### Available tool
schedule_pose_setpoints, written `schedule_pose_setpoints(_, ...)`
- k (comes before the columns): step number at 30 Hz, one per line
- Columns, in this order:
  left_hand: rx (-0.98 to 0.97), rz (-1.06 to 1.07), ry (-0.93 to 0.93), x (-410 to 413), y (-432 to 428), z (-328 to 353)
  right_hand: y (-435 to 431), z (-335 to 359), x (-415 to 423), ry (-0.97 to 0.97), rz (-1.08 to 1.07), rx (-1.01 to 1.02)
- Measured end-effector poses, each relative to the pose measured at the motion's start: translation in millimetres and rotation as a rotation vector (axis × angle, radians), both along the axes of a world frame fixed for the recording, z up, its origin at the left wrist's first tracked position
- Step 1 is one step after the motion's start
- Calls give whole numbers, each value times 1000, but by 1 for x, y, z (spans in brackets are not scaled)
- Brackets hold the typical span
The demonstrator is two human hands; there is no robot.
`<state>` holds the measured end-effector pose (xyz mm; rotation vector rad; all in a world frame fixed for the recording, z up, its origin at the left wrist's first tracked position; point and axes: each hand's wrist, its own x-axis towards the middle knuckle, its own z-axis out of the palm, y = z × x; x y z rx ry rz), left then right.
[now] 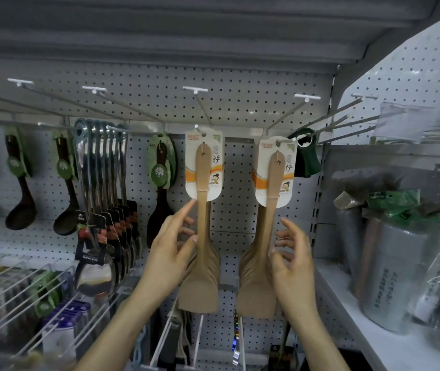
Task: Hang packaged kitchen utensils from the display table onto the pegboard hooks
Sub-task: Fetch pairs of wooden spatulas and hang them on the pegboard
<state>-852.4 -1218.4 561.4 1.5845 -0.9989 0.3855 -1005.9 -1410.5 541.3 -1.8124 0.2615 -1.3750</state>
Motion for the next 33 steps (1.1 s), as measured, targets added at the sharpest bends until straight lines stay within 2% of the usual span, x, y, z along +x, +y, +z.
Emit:
schedule_pose_setpoints(4,63,64,9,-14,21,-16,22,-9,-7,2,2,-54)
schedule_pose_setpoints(14,245,392,17,-63,150,-64,131,-41,18,160,396,-123)
schedule_pose_setpoints(23,343,825,108,-84,355,-103,342,-74,76,330,753,-347)
schedule_pose_setpoints(30,406,1126,149,-93,559,-117,554,-91,114,314,927,-409)
schedule_pose_setpoints(33,478,1260,103,-98,643,-118,647,-97,127,288,954,-494)
